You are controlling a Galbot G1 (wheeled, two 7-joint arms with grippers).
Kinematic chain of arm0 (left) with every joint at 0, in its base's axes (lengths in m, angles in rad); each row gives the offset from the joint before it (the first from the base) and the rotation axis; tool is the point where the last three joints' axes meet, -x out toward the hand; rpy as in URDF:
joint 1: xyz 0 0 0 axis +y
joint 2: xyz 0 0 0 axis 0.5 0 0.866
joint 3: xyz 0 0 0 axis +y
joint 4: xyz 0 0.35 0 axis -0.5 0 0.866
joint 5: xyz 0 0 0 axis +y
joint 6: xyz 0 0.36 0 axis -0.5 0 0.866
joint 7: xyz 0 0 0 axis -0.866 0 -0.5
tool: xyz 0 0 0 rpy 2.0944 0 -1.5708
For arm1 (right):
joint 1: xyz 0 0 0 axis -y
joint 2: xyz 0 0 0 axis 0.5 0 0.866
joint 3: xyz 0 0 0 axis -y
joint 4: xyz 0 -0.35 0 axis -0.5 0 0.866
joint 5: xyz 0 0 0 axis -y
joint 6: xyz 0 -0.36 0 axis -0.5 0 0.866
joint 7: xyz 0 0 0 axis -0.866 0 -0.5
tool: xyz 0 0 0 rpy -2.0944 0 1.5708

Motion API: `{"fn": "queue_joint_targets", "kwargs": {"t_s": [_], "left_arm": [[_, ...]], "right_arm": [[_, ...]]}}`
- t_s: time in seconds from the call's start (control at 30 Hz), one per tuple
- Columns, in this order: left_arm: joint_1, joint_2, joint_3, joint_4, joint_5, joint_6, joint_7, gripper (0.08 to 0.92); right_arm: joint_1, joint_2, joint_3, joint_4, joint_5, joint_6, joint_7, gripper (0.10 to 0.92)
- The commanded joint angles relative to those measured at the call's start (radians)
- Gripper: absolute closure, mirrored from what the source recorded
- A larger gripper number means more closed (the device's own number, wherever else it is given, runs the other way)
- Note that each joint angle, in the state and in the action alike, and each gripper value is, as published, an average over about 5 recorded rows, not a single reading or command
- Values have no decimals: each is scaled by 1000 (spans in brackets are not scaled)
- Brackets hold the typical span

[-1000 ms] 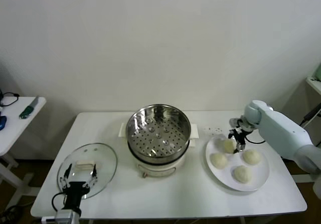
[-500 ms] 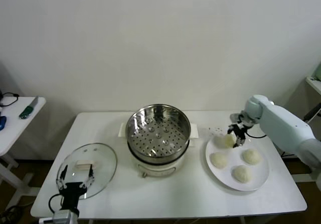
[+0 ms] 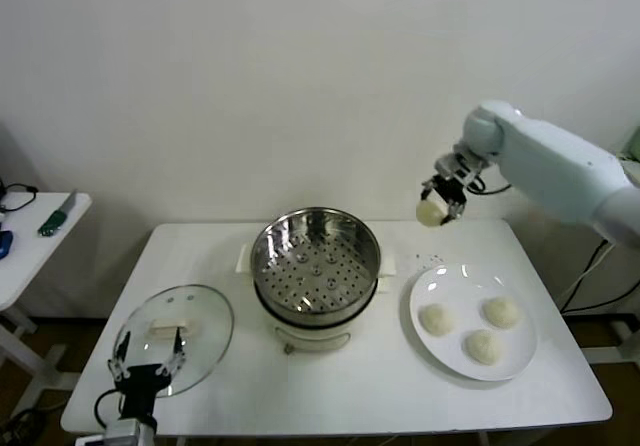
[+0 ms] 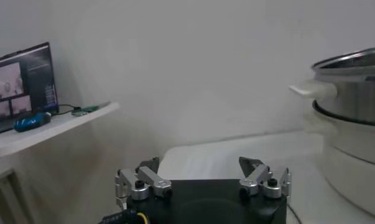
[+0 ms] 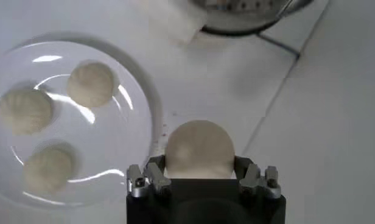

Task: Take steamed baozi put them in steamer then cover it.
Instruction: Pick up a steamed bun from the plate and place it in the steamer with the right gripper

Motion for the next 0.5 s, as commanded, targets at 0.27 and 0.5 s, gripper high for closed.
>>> {"fn": "queue_joint_targets", "kwargs": {"t_s": [0.27, 0.5], "left_arm": [[24, 37, 34, -15, 6, 6, -17, 177], [47, 33, 34, -40, -19, 13, -9, 177]], "right_arm": [[140, 208, -143, 211, 26, 163, 7, 311], [7, 344, -74, 98, -221, 294, 21, 306]]}}
